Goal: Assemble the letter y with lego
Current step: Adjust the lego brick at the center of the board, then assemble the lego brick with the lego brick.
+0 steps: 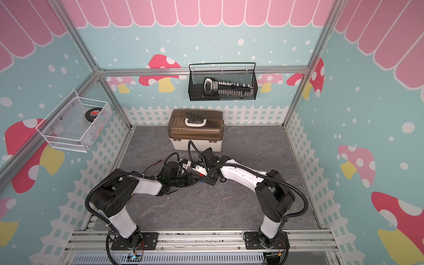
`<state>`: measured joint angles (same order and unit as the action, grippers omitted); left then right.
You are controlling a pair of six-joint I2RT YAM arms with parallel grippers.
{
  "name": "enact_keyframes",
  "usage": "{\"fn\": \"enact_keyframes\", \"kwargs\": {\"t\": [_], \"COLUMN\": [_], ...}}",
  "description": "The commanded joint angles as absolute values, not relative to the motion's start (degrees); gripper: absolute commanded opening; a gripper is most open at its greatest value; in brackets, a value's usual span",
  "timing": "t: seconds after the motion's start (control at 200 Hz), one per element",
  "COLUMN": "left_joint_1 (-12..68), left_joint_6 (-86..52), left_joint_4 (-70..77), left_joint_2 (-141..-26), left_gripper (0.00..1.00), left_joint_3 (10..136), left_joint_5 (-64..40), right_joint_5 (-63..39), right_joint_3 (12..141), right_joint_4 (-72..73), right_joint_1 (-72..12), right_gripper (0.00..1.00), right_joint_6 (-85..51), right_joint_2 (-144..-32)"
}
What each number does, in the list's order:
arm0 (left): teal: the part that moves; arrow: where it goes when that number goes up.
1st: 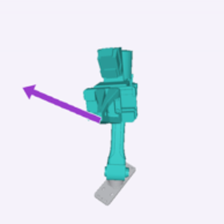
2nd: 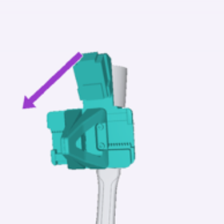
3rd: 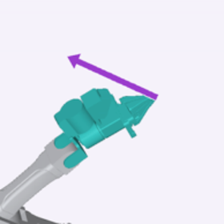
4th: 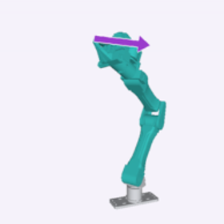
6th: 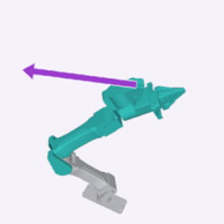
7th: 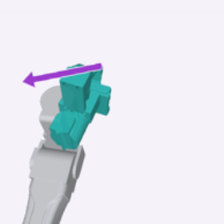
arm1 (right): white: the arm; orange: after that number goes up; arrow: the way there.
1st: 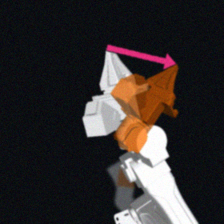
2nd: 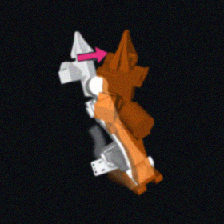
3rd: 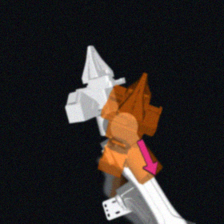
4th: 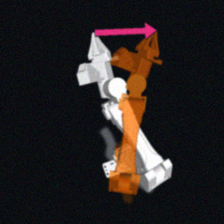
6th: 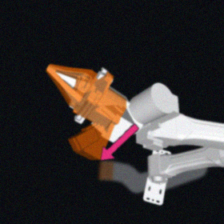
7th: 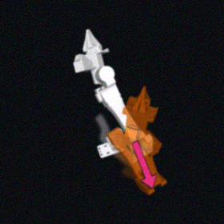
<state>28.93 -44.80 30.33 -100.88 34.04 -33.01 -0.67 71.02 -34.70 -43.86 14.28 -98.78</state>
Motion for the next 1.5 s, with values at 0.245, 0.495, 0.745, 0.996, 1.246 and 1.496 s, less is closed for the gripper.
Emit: {"fn": "enact_keyframes", "kwargs": {"t": [0.245, 0.495, 0.745, 0.996, 1.246, 1.496], "left_joint_1": [28.5, 28.5, 28.5, 28.5, 28.5, 28.5], "left_joint_6": [-45.3, -45.4, -45.5, -45.7, -46.0, -46.0], "left_joint_4": [28.1, 27.8, 27.4, 27.4, 27.3, 27.2], "left_joint_2": [-102.7, -102.7, -102.6, -102.6, -102.4, -102.6], "left_gripper": [0.43, 0.42, 0.41, 0.41, 0.4, 0.4], "left_joint_3": [32.3, 32.4, 32.3, 32.3, 32.0, 32.1], "left_joint_5": [-30.9, -30.8, -30.3, -29.9, -29.6, -29.5], "right_joint_5": [0.0, 0.1, 0.6, 2.9, 4.4, 5.5], "right_joint_3": [74.1, 74.9, 74.8, 74.9, 75.4, 75.4], "right_joint_4": [-36.5, -36.6, -36.6, -37.7, -38.6, -39.3], "right_joint_1": [-43.9, -44.7, -45.2, -45.9, -46.9, -47.4], "right_gripper": [0.25, 0.25, 0.25, 0.25, 0.25, 0.25], "right_joint_6": [12.7, 11.7, 11.1, 9.8, 6.1, 2.1], "right_joint_2": [-102.0, -103.2, -103.7, -104.1, -104.8, -105.7]}}
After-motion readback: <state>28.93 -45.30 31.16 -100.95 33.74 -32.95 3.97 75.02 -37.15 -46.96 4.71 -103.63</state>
